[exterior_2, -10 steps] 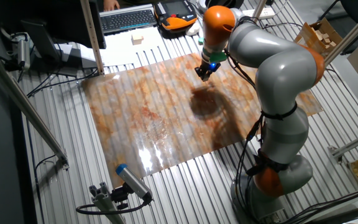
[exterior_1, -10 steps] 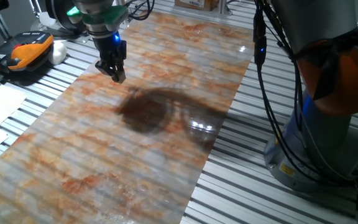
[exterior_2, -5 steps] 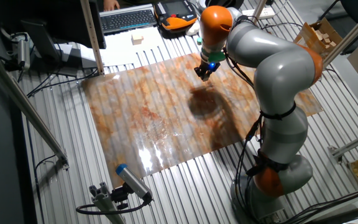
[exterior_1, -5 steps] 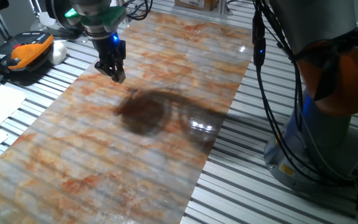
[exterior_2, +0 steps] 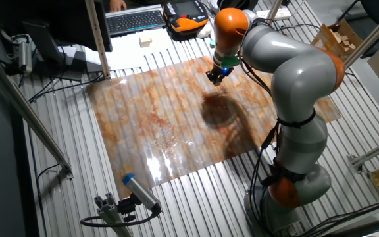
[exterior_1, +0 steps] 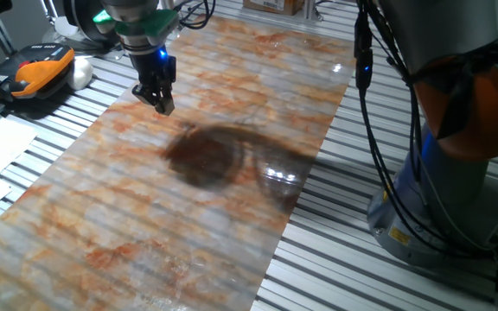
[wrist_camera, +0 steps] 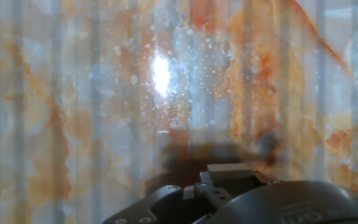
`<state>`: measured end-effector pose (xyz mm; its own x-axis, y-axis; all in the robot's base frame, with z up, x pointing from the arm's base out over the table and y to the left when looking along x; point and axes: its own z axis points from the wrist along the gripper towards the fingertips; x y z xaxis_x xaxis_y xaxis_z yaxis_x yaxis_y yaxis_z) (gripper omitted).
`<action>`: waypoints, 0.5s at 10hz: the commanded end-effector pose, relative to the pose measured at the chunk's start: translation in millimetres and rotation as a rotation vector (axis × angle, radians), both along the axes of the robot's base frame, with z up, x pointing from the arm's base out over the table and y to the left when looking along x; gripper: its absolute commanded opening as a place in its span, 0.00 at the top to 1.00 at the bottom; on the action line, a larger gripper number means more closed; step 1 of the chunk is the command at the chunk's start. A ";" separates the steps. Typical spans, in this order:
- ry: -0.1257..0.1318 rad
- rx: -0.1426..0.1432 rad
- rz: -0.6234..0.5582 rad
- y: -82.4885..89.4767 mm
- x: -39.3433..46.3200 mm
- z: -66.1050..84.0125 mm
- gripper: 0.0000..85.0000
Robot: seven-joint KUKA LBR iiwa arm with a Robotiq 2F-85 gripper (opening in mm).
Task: Pick up one small block
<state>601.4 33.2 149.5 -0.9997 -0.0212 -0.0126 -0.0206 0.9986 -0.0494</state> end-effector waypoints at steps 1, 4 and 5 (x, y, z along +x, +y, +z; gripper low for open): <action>-0.002 -0.004 -0.001 -0.1 0.1 -0.1 0.80; -0.004 -0.001 -0.002 0.3 0.4 -0.6 0.80; -0.004 0.002 -0.002 0.3 0.3 -0.5 0.80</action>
<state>601.7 33.5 148.9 -0.9997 -0.0189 -0.0164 -0.0181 0.9987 -0.0477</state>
